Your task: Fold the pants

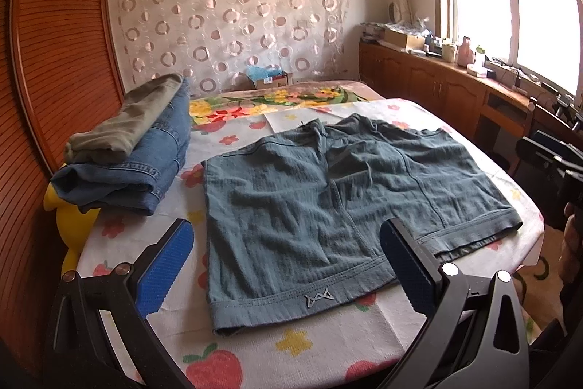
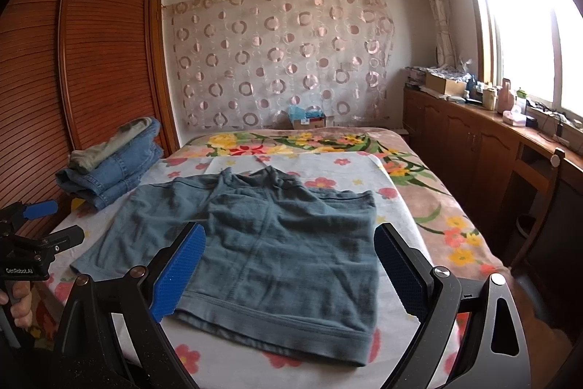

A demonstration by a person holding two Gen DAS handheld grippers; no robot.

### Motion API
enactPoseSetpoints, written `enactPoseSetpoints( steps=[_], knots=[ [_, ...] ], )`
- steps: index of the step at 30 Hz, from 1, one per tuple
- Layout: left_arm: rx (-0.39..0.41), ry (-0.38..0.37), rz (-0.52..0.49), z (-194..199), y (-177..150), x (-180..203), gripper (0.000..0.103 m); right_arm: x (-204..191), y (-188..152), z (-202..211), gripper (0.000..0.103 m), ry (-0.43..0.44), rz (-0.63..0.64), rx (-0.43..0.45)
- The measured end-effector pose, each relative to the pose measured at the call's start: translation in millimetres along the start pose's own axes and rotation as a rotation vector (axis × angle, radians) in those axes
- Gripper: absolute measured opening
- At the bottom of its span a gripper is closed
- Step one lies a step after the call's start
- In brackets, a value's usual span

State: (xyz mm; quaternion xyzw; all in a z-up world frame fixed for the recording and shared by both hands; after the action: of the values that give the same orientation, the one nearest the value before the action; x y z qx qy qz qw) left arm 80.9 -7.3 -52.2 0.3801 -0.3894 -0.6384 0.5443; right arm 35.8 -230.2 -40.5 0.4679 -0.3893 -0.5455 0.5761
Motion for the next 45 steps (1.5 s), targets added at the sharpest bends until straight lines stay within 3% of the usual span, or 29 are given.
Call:
enactPoseSetpoints(
  steps=[7, 15, 26, 32, 34, 39, 45],
  knots=[
    [-0.04, -0.028, -0.046, -17, -1, 9, 0.102, 12, 1, -3, 0.094, -0.007, 0.021, -0.008],
    [-0.066, -0.129, -0.062, -32, 8, 30, 0.102, 25, 4, -15, 0.094, -0.03, 0.046, -0.034],
    [-0.116, -0.222, -0.068, -53, 8, 53, 0.102, 41, 10, -56, 0.063, 0.046, 0.066, -0.17],
    [-0.156, -0.223, -0.054, -69, 2, 51, 0.102, 63, 15, -87, 0.046, 0.08, 0.026, -0.272],
    [-0.173, -0.22, -0.048, -74, -4, 50, 0.102, 72, 18, -98, 0.036, 0.083, 0.007, -0.308],
    [-0.208, -0.222, -0.046, -81, -16, 49, 0.102, 94, 23, -128, 0.032, 0.062, -0.041, -0.408],
    [-0.237, -0.215, -0.04, -86, -25, 46, 0.102, 104, 36, -135, 0.032, 0.054, -0.067, -0.451]
  ],
)
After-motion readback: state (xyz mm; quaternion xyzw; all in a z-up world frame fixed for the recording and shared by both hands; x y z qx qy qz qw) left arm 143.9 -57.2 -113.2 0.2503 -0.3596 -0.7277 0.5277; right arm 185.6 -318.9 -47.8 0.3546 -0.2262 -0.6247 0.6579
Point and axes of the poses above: each gripper's, at about its wrist camera, not at the fingertips, and z roughly against the way its jaws point, x to its right, y to its top, the point moved 5 cm from there along -z, roughly the way its jaws point, and after that the axes turned 10 degrees about x, right-handed, at the moved point
